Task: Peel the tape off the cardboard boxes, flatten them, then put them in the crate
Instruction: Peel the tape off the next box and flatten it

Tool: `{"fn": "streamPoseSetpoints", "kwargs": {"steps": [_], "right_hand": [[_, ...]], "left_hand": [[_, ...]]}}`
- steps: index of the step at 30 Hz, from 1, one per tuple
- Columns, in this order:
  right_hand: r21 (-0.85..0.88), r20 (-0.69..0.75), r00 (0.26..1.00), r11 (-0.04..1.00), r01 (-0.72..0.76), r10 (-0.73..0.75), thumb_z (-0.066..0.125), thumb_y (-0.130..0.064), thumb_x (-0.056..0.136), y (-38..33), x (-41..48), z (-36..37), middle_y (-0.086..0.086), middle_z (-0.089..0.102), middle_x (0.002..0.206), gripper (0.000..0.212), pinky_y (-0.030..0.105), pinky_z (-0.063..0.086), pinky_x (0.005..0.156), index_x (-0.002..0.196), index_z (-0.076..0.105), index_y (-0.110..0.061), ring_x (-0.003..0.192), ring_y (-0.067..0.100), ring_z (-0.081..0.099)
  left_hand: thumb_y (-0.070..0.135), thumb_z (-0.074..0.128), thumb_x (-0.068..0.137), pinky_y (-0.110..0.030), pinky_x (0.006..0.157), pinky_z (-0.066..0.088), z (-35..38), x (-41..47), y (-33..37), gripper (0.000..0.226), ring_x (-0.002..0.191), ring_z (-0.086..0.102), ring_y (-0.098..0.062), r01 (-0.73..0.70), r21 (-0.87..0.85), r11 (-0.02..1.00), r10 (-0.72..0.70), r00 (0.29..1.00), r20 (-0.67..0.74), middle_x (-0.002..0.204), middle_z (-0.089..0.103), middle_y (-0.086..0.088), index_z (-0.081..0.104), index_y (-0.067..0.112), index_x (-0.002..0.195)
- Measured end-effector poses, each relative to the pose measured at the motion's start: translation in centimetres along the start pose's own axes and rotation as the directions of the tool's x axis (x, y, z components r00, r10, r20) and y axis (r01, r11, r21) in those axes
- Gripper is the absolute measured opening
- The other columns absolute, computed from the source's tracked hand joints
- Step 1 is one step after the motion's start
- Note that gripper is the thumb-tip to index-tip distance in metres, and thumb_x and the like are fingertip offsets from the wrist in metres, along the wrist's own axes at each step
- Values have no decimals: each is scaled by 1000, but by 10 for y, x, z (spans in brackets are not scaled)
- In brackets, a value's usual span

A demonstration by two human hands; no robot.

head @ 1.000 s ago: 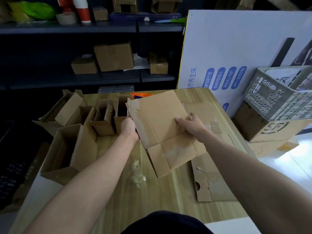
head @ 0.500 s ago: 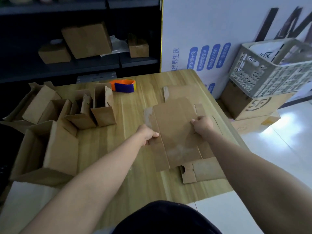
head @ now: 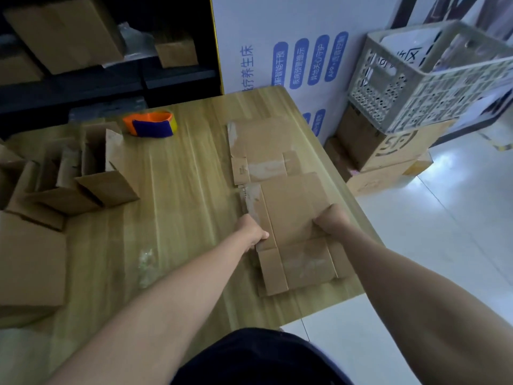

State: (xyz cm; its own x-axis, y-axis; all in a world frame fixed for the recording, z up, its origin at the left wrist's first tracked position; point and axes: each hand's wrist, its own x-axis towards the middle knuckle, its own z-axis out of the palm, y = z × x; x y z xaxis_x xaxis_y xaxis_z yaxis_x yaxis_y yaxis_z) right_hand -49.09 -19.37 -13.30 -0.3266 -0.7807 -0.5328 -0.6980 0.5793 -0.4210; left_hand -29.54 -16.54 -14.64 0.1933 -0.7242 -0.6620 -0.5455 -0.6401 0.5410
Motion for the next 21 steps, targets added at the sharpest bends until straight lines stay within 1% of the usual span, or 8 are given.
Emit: {"fn": "streamPoseSetpoints", "kwargs": {"steps": [2,4,5,10,13,15,17,21], "right_hand": [[12,-18,1000,1000,0,0,62,-19,83,-2,4,0,15,59,100,27,31,44,68,103,54,-3,96,33,60],[46,-54,998,999,-8,11,59,-22,84,-12,7,-2,12,57,103,29,35,47,74,107,50,-8,96,32,58],[53,-74,997,999,6,-2,58,-22,84,-20,9,-3,12,58,103,29,35,48,75,108,49,-8,96,31,58],[54,-96,976,978,202,-197,56,-16,86,-80,12,1,17,59,112,31,29,40,73,113,54,-1,96,29,56],[35,55,959,960,277,-279,58,-21,85,-109,8,15,14,57,120,46,29,42,80,127,49,-6,109,31,54],[93,191,934,953,287,-300,62,-21,82,-127,5,27,13,53,127,61,34,45,92,137,39,-9,115,31,51],[69,273,909,949,308,-315,64,-19,81,-144,3,39,13,50,128,68,38,45,96,140,33,-9,117,31,49],[4,310,904,951,309,-295,62,-14,85,-173,10,53,16,58,122,41,36,48,94,123,54,-1,114,31,55]], "left_hand": [[13,76,78,-37,80,54,-1,6,1,49,85,60,-25,-5,-33,999,4,1000,-11,119,59,-14,50,3,119],[12,75,78,-35,93,47,-6,14,3,63,115,53,-29,-18,-88,996,14,999,-47,133,51,-13,43,3,132],[13,74,79,-32,93,43,-11,18,4,64,120,50,-29,-22,-126,992,12,997,-80,136,49,-13,42,3,134],[9,71,80,-26,80,40,-50,36,0,45,108,58,-27,-59,-406,912,-82,943,-322,122,60,-12,55,2,121],[8,71,80,-27,79,44,-81,45,-11,36,101,61,-26,-101,-496,862,-144,890,-432,116,64,-12,60,2,114],[8,70,80,-26,77,43,-101,51,-20,34,96,60,-23,-116,-524,844,-196,842,-503,114,64,-11,61,2,113],[7,70,80,-25,74,41,-119,56,-29,31,87,56,-19,-139,-556,820,-234,804,-547,112,65,-10,62,4,110],[3,68,81,-25,81,46,-144,71,-37,36,100,61,-22,-176,-597,782,-253,786,-564,118,64,-10,62,6,117]]}}
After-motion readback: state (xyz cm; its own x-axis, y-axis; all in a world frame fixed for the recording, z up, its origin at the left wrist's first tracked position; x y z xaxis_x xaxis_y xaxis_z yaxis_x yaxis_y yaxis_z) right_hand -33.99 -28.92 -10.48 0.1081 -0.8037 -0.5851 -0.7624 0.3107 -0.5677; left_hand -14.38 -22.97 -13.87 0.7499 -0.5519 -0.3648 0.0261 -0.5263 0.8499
